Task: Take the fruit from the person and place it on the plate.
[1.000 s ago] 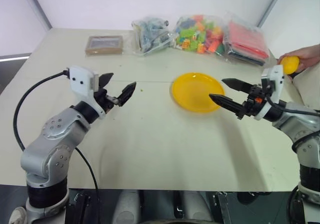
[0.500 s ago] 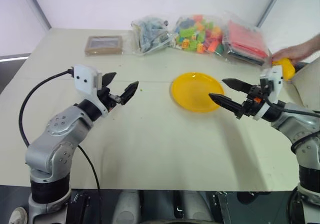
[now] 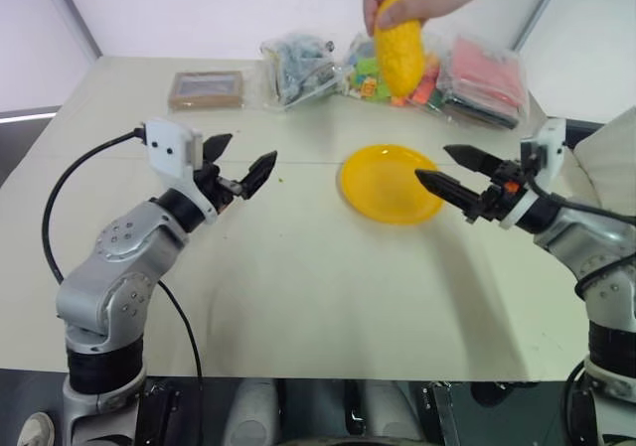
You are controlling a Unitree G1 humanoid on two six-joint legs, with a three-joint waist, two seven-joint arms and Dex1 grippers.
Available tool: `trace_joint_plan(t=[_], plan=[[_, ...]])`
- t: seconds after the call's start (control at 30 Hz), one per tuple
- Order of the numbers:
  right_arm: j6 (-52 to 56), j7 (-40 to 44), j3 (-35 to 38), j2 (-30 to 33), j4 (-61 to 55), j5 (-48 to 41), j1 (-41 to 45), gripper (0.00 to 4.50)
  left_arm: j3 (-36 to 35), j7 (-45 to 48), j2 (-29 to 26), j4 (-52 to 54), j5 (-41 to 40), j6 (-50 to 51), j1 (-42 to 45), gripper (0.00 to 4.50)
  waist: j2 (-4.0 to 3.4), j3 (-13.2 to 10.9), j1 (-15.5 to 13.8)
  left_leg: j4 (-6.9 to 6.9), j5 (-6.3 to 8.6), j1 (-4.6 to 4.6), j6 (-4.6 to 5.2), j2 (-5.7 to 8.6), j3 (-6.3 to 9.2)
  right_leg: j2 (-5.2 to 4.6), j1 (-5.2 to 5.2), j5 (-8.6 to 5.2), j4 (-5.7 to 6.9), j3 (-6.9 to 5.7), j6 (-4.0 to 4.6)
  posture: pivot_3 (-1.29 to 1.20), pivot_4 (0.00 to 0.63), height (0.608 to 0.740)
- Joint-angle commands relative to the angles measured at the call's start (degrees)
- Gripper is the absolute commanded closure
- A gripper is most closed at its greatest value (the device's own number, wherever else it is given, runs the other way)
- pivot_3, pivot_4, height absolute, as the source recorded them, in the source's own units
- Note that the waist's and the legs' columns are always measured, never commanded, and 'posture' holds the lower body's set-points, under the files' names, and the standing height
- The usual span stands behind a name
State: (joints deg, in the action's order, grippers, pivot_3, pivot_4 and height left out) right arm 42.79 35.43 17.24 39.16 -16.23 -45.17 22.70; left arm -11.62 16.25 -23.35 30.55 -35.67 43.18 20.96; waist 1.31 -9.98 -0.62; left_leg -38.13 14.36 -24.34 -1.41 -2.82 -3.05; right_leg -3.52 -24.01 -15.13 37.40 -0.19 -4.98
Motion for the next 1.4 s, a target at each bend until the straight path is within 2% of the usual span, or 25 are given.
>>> trace_joint_plan(t=[0.03, 0.17, 0.33, 0.47, 0.63, 0.87, 1.03, 1.13, 1.23, 1.27, 1.4], plan=[[6.19, -7.03, 0.3, -1.22, -1.38, -3.02, 6.33, 0.0, 0.98, -0.13, 0.85, 0.59, 0.33, -2.04, 1.4, 0.04, 0.0, 0.0, 0.11, 0.0, 0.0, 0.0, 0.0, 0.0, -0.01, 0.0, 0.0, 0.0, 0.0, 0.0, 0.0, 0.0, 0.15, 0.731], [11.64, -13.1, -0.79, -4.88, -0.54, -5.18, 13.27, 0.0, 2.2, 0.66, 0.59, 0.1, 1.36, -3.2, 1.37, 0.04, 0.0, 0.0, 0.11, 0.01, 0.0, -0.03, 0.0, -0.02, 0.0, 0.02, -0.04, 0.0, 0.0, 0.0, 0.01, 0.0, 0.15, 0.731], [13.19, -18.87, -2.96, -9.59, 3.94, -2.6, 21.58, 0.0, 3.02, 0.71, 0.98, -0.11, 1.99, -3.61, 1.45, 0.04, -0.01, 0.0, 0.08, 0.02, 0.0, -0.06, 0.0, -0.02, -0.03, 0.01, -0.09, 0.0, 0.01, 0.0, 0.01, 0.0, 0.15, 0.731], [11.28, -19.46, -5.75, -11.3, 6.65, 0.84, 25.49, 0.0, 3.92, 0.71, 0.92, 0.45, 2.68, -4.07, 0.84, 0.04, 0.0, 0.0, 0.02, 0.02, 0.0, -0.11, 0.0, -0.01, -0.07, -0.02, -0.1, 0.01, -0.03, 0.0, 0.0, 0.0, 0.15, 0.731], [5.99, -20.52, -7.18, -13.2, 15.68, 7.08, 31.68, 0.0, 3.35, -0.09, 0.97, 1.13, 2.93, -4.08, 0.55, 0.04, -0.01, 0.0, 0.18, 0.02, 0.0, -0.1, 0.0, -0.02, -0.08, -0.01, -0.12, 0.01, -0.02, 0.0, 0.0, 0.0, 0.15, 0.731], [1.41, -19.05, -7.5, -15.31, 23.73, 11.56, 37.66, 0.0, 3.95, -0.7, 1.1, 1.9, 3.11, -4.0, 0.45, 0.04, -0.01, 0.0, 0.3, 0.08, 0.0, -0.12, 0.0, -0.02, -0.1, -0.02, -0.17, 0.01, -0.04, 0.0, 0.0, 0.0, 0.15, 0.731], [0.15, -17.92, -7.6, -16.79, 25.44, 12.78, 38.98, 0.0, 3.9, -0.76, 1.01, 1.64, 3.31, -4.03, 0.73, 0.04, -0.01, -0.01, 0.34, 0.09, 0.0, -0.13, 0.0, -0.02, -0.1, -0.02, -0.18, 0.01, -0.05, 0.0, 0.0, 0.0, 0.15, 0.731], [0.14, -17.76, -7.76, -17.43, 25.09, 13.45, 38.74, 0.87, 4.06, -0.74, 0.98, 1.49, 3.73, -4.21, 0.74, 0.0, -0.02, -0.01, 0.43, 0.1, 0.0, -0.13, 0.0, -0.02, -0.1, -0.02, -0.19, 0.01, -0.04, 0.0, 0.0, 0.0, 0.15, 0.731], [0.09, -17.78, -7.68, -17.99, 24.87, 13.96, 38.72, 2.21, 4.34, -0.74, 1.25, 1.57, 4.01, -4.18, 0.8, 0.0, -0.01, -0.01, 0.4, 0.11, 0.0, -0.13, 0.0, -0.02, -0.1, -0.02, -0.19, 0.01, -0.04, 0.0, 0.0, 0.0, 0.15, 0.731], [0.1, -17.81, -7.68, -18.12, 24.84, 14.08, 38.76, 2.46, 4.48, -0.71, 1.34, 1.6, 4.14, -4.16, 0.83, 0.0, -0.02, -0.01, 0.4, 0.11, 0.0, -0.13, 0.0, -0.02, -0.1, -0.02, -0.19, 0.01, -0.04, 0.0, 0.0, 0.0, 0.15, 0.731], [-0.11, -18.05, -7.77, -18.36, 24.93, 14.9, 39.02, 2.49, 4.83, -0.6, 1.64, 1.4, 4.46, -4.13, 1.17, 0.0, -0.02, -0.01, 0.45, 0.11, 0.0, -0.13, 0.0, -0.02, -0.1, -0.02, -0.2, 0.01, -0.04, 0.0, 0.0, 0.0, 0.15, 0.731]])
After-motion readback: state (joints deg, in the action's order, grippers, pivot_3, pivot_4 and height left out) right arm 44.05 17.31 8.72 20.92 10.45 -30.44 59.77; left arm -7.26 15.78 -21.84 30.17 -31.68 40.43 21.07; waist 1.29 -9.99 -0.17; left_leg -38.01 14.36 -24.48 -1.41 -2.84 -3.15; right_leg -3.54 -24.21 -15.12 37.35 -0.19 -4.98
